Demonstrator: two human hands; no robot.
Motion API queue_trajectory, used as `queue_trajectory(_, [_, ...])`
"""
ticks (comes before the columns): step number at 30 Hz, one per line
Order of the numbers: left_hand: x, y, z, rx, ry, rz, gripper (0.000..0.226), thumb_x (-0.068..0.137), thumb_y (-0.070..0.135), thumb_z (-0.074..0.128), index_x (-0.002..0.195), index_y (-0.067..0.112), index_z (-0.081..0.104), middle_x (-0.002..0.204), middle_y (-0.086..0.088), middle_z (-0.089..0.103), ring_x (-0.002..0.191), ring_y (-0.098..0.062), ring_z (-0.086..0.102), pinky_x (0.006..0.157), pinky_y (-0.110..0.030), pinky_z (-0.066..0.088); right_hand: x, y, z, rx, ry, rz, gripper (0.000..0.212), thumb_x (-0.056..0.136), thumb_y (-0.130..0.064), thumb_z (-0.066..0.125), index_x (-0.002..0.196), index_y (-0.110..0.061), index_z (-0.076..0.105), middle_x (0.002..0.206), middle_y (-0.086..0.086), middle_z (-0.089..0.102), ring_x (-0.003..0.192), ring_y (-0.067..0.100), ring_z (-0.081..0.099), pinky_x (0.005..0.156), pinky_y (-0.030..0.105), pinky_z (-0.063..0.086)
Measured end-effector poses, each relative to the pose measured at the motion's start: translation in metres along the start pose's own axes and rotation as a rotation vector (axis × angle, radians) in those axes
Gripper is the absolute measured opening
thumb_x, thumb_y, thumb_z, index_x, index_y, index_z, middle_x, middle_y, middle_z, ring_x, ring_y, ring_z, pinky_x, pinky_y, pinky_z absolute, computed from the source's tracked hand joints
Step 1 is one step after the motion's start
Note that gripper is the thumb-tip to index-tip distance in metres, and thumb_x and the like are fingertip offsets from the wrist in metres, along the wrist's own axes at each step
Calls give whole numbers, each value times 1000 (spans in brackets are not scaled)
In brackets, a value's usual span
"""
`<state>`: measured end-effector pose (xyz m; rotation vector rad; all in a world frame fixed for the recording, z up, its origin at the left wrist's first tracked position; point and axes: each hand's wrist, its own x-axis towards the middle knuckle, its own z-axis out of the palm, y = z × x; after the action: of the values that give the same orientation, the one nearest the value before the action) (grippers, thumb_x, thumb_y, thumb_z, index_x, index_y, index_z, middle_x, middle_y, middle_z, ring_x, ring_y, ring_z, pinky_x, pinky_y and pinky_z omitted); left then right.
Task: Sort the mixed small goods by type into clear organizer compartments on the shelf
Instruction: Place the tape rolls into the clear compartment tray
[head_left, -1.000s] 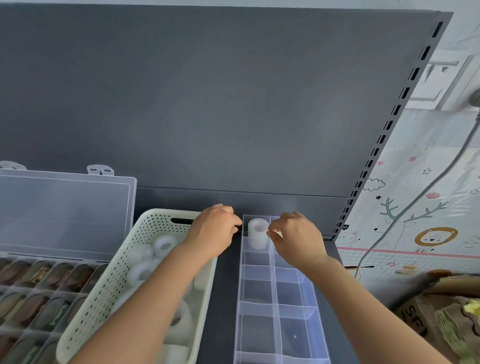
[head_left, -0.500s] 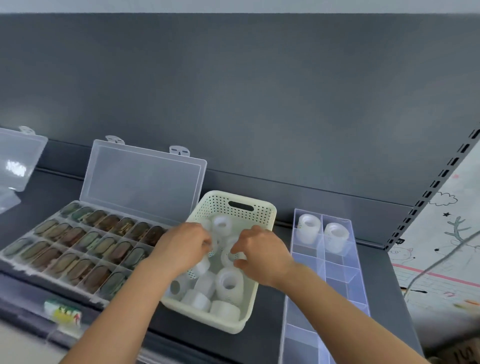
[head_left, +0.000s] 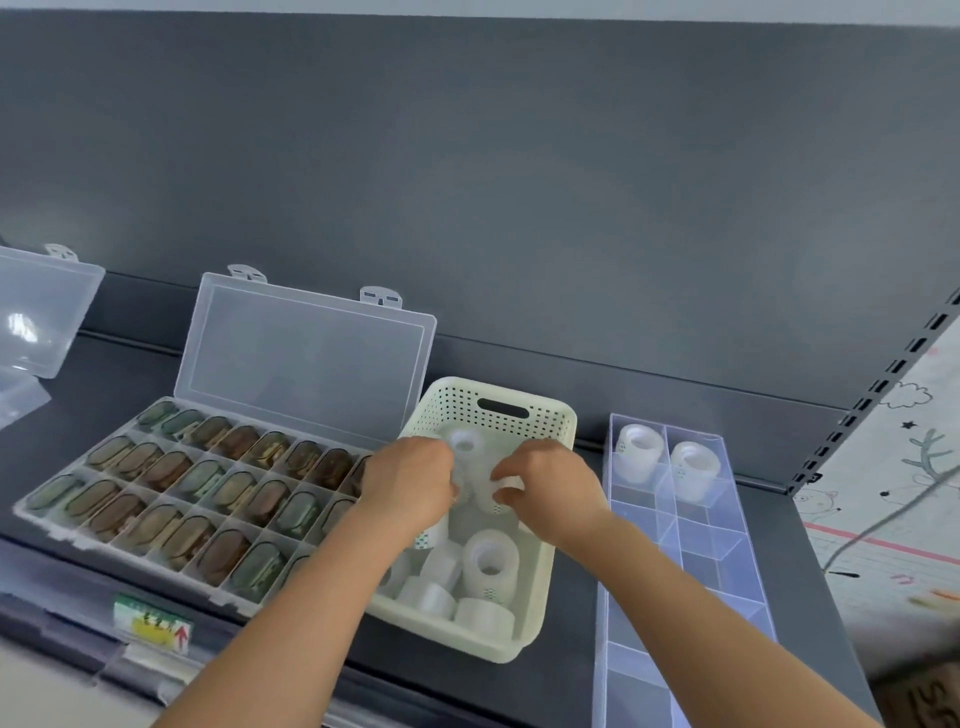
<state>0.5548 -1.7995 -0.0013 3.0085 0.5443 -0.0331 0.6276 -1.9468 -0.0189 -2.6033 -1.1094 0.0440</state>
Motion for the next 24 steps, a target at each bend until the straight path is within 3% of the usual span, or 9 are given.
queue_trajectory(5, [5, 3, -8, -228, 180, 67, 41, 92, 27, 56, 55, 14, 42, 69, 0, 47, 65, -22, 47, 50, -30, 31, -10, 8, -11, 222, 302, 64, 18, 87, -24, 67, 103, -19, 74, 115, 5, 58, 106, 22, 54, 82, 24, 41])
queue_trajectory(8, [11, 23, -15, -383, 264, 177, 27, 91, 20, 56, 70, 5, 62, 79, -4, 54, 74, -24, 51, 63, -39, 43, -21, 21, -26, 242, 488, 114, 13, 81, -16, 74, 93, -12, 76, 101, 9, 60, 88, 29, 57, 73, 27, 42])
queue_trajectory(11, [14, 53, -17, -462, 322, 302, 21, 91, 21, 57, 80, 10, 71, 87, 0, 58, 84, -20, 52, 69, -36, 44, -37, 44, -44, 180, 564, 163, 11, 79, -15, 75, 89, -12, 77, 92, 6, 64, 87, 28, 54, 68, 28, 40])
queue_trajectory(15, [21, 94, -11, -404, 308, 445, 20, 93, 22, 55, 88, 16, 73, 96, 4, 59, 94, -18, 50, 73, -34, 45, -61, 81, -63, 110, 539, 257, 13, 80, -19, 74, 92, -15, 77, 93, 2, 67, 88, 25, 54, 68, 28, 39])
queue_trajectory(18, [26, 120, -5, -301, 241, 516, 22, 95, 24, 52, 95, 18, 73, 101, 5, 60, 99, -18, 50, 76, -33, 44, -78, 105, -69, 66, 403, 323, 16, 84, -23, 70, 98, -18, 75, 99, 0, 68, 95, 23, 56, 75, 27, 41])
queue_trajectory(24, [33, 150, 4, -50, 81, 577, 16, 90, 14, 53, 79, 10, 64, 88, 1, 49, 92, -23, 51, 62, -29, 30, -92, 133, -65, -20, 196, 387, 22, 89, -23, 59, 107, -22, 72, 109, -4, 67, 105, 18, 55, 83, 24, 43])
